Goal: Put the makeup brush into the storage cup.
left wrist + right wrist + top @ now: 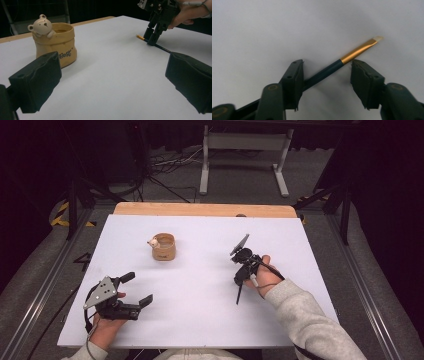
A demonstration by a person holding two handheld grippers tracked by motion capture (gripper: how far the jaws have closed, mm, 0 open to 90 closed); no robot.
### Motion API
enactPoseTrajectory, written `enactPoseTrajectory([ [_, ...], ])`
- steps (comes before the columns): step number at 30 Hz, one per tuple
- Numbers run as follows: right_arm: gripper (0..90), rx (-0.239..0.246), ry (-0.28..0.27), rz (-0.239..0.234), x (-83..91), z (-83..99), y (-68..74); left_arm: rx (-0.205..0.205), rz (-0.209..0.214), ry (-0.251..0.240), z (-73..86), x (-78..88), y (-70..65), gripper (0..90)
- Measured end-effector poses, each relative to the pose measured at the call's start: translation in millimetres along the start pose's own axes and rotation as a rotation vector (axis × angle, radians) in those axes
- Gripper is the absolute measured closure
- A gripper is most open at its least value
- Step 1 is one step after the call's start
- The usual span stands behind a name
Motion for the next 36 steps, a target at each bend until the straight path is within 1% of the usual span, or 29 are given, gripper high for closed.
enactPoseTrajectory([
  [5, 60.0, 0.014, 0.019, -0.002, -0.5, -1.2, 6.1, 0.001, 0.000, -0.003, -0.2, 0.1, 0.0, 1.2],
  [9, 67.8, 0.018, 0.033, -0.004, -0.4, -2.0, 7.4, 0.000, 0.001, -0.001, -0.3, 0.6, 0.2, 1.3],
  [14, 77.5, 0.022, 0.036, -0.006, -0.8, -2.7, 8.4, 0.000, 0.001, -0.001, -0.2, 0.5, 0.2, 1.2],
  [18, 82.4, 0.020, 0.042, -0.002, -0.6, -2.8, 8.5, -0.001, 0.001, -0.001, -0.2, 0.5, 0.1, 1.3],
  [20, 82.6, 0.020, 0.042, -0.002, -0.6, -2.7, 8.5, -0.007, 0.001, 0.000, -0.2, 0.6, 0.3, 1.3],
  [25, 82.9, 0.030, 0.040, -0.001, -0.4, -2.9, 8.4, -0.002, 0.001, -0.001, -0.2, 0.4, 0.1, 1.3],
  [27, 83.0, 0.047, 0.035, -0.010, 0.5, -2.8, 8.0, -0.002, 0.001, -0.001, -0.3, 0.5, 0.2, 1.3],
  [28, 83.0, 0.047, 0.035, -0.010, 0.5, -2.8, 8.0, -0.002, 0.001, -0.001, -0.3, 0.5, 0.2, 1.3],
  [29, 83.1, 0.071, 0.014, -0.040, 4.7, -3.7, 7.7, 0.001, 0.001, -0.004, -0.4, 0.3, 0.2, 1.3],
  [30, 83.1, 0.071, 0.014, -0.040, 4.7, -3.7, 7.7, 0.001, 0.001, -0.004, -0.3, 0.3, 0.2, 1.3],
  [31, 83.1, 0.074, -0.013, -0.063, 9.0, -4.8, 9.0, 0.002, 0.000, -0.004, -0.2, 0.1, 0.3, 1.3],
  [32, 83.1, 0.074, -0.013, -0.063, 9.0, -4.8, 9.0, 0.001, 0.000, -0.003, -0.1, 0.0, 0.2, 1.3],
  [36, 83.1, 0.085, -0.048, -0.070, 19.4, -6.1, 12.2, -0.004, 0.001, 0.001, -0.1, 0.3, -0.1, 1.3],
])
Point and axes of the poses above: each handheld gripper's, and its own axes: x roughly backward along the jaws, z roughly out of its underside, y roughly to its left, the point moved 7 cm from there along -x, roughly forward along the jaws, and after that the axes turned 15 degrees about -z, right-handed, at the moved point
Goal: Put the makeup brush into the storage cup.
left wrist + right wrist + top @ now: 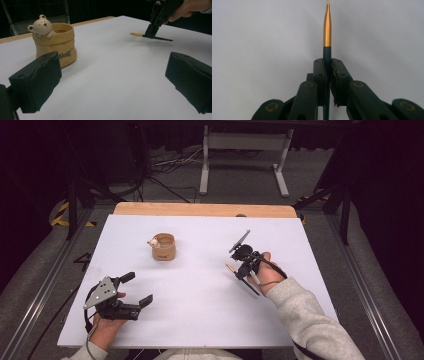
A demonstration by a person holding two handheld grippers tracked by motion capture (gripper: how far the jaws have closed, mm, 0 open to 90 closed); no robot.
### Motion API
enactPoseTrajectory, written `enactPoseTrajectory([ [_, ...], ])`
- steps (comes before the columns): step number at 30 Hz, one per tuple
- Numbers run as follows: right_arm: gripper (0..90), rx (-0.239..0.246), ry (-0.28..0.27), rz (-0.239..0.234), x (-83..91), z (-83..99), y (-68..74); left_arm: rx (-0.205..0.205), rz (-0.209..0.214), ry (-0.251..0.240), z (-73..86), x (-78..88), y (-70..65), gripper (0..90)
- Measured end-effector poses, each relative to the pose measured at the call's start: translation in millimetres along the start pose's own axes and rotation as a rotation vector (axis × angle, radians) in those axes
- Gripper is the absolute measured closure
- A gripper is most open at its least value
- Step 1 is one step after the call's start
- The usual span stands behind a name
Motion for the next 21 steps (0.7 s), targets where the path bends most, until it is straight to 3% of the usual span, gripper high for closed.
enactPoseTrajectory([
  [10, 83.2, 0.069, -0.149, -0.008, 26.9, -7.4, 9.3, 0.003, 0.003, -0.005, -0.2, -0.2, -0.1, 1.3],
  [21, 83.2, 0.201, -0.401, -0.049, 48.1, -7.9, 20.8, 0.002, 0.003, -0.005, -0.3, -0.1, -0.6, 1.2],
])
Point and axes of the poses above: each handheld gripper's, and its own axes: x roughly backward along the jaws, z roughly out of its underside, y roughly to its left, the point moved 7 cm from there along -x, roughly forward along the jaws, and after that the axes turned 15 degrees about -z, right-handed, at the moved point
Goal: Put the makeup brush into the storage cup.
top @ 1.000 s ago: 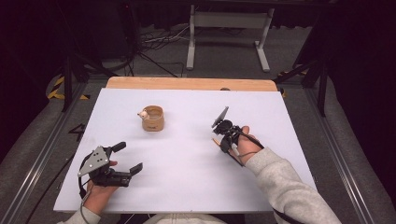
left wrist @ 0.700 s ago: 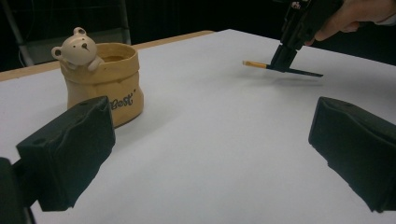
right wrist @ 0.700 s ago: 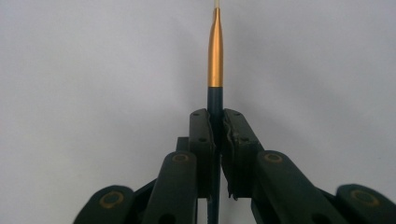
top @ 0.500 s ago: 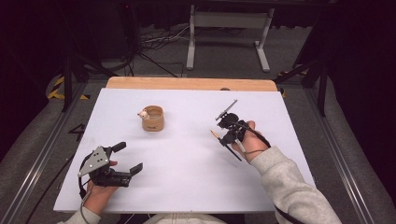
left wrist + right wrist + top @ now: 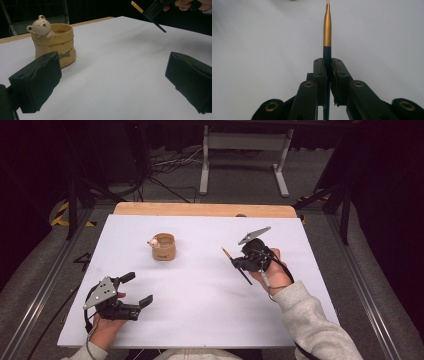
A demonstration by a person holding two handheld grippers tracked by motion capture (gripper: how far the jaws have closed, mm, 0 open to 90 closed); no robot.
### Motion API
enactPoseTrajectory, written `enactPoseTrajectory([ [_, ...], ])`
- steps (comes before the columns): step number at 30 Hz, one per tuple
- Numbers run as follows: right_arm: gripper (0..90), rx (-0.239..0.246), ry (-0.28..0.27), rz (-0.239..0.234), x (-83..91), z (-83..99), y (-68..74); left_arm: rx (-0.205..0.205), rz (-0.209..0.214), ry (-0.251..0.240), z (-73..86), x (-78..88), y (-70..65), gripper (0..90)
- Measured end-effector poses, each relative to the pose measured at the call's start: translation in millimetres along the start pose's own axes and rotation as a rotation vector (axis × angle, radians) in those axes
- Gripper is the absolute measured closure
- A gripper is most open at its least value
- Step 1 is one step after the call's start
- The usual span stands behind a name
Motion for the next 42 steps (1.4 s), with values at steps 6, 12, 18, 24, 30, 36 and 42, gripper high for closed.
enactPoseTrajectory([
  [6, 83.2, 0.061, -0.124, -0.022, 9.4, -2.4, 6.2, 0.005, 0.002, 0.003, 0.2, 0.0, -0.8, 1.3],
  [12, 83.2, 0.124, -0.239, -0.040, 14.7, -1.0, 11.6, 0.002, 0.003, 0.003, 0.0, 0.3, -0.2, 1.2],
  [18, 83.3, 0.205, -0.350, -0.069, 16.8, 1.6, 21.1, 0.003, 0.003, -0.001, -0.2, 0.0, -0.2, 1.2],
  [24, 83.3, 0.254, -0.458, -0.099, 19.7, 2.2, 30.8, 0.004, 0.003, -0.002, -0.2, 0.0, -0.2, 1.2],
  [30, 83.2, 0.303, -0.562, -0.153, 15.8, 4.0, 40.7, 0.003, 0.007, 0.002, 0.1, 0.2, -0.4, 1.2],
  [36, 83.3, 0.321, -0.631, -0.204, 9.3, 4.9, 49.0, 0.004, 0.007, 0.001, 0.1, 0.1, -0.5, 1.4],
  [42, 83.2, 0.346, -0.680, -0.224, 2.5, 5.9, 57.5, 0.004, 0.019, -0.002, -0.6, 1.0, -1.0, 2.5],
])
Point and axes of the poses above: each handheld gripper's, and its own axes: x roughly backward along the jaws, z roughly out of its underside, y roughly to its left, the point moved 7 cm from there along -x, roughly forward along the jaws, and after that the axes turned 15 degrees about -z, right-handed, at the moved point
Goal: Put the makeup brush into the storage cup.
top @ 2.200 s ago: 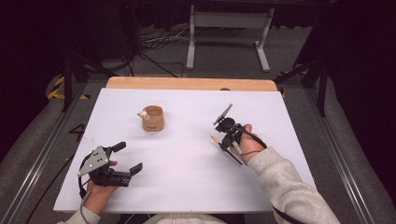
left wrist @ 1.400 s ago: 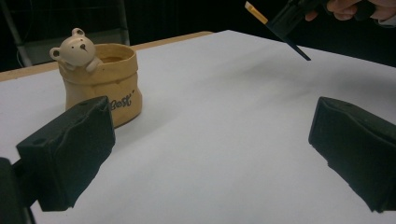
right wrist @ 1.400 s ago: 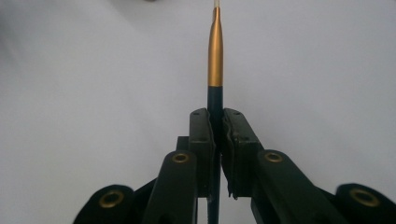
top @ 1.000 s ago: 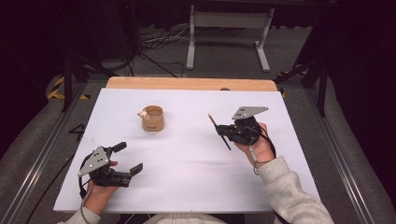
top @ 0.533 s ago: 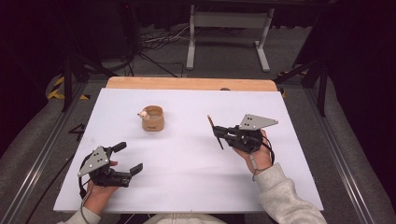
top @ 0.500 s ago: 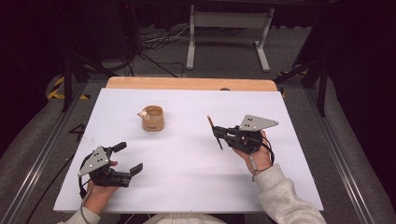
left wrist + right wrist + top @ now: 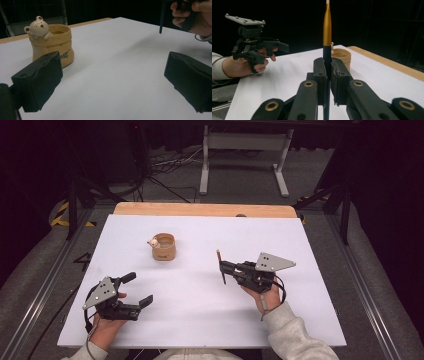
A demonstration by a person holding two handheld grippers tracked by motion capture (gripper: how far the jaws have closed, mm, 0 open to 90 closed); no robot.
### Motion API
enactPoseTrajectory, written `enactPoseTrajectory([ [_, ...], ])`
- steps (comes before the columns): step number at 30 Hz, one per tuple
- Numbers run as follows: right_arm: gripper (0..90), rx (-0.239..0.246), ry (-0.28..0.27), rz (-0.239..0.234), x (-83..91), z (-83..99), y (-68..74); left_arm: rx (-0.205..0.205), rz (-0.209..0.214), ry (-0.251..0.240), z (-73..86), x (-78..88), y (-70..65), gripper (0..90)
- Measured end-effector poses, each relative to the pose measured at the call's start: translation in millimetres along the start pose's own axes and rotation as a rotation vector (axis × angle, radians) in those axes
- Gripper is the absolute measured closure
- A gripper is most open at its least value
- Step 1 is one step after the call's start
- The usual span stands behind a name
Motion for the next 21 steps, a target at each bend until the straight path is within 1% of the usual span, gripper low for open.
enactPoseTrajectory([
  [3, 83.2, 0.016, -0.021, -0.007, -5.2, 1.6, 5.1, 0.002, -0.001, -0.003, -0.1, -0.3, 0.1, 2.5],
  [7, 83.2, 0.026, -0.023, -0.025, -13.2, 3.9, 11.7, 0.007, 0.005, -0.004, -0.7, 0.3, -0.6, 2.6],
  [11, 83.2, 0.025, -0.015, -0.037, -19.7, 9.2, 16.0, 0.008, 0.013, -0.009, -1.6, 0.3, -0.9, 2.7],
  [13, 83.2, 0.020, -0.006, -0.050, -27.3, 16.5, 19.4, 0.014, 0.017, -0.011, -2.2, 0.7, -1.7, 2.9],
  [14, 83.2, 0.020, -0.006, -0.050, -27.3, 16.5, 19.4, 0.012, 0.020, -0.013, -2.5, 0.8, -1.8, 2.9],
  [15, 83.2, 0.024, -0.003, -0.057, -31.1, 18.8, 21.6, 0.012, 0.025, -0.011, -3.1, 1.3, -1.7, 3.1],
  [19, 83.2, 0.021, -0.007, -0.057, -36.3, 21.1, 24.0, 0.025, 0.033, -0.022, -4.6, 0.6, -2.5, 3.3],
  [21, 83.2, 0.021, -0.006, -0.054, -37.0, 21.8, 24.1, 0.029, 0.054, -0.018, -5.5, 0.9, -3.5, 3.6],
])
Point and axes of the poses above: each handheld gripper's, and its own axes: x roughly backward along the jaws, z roughly out of its underside, y roughly to its left, the point moved 7 cm from there along -x, roughly forward along the jaws, and after that the axes turned 15 degrees about -z, right-handed, at the moved point
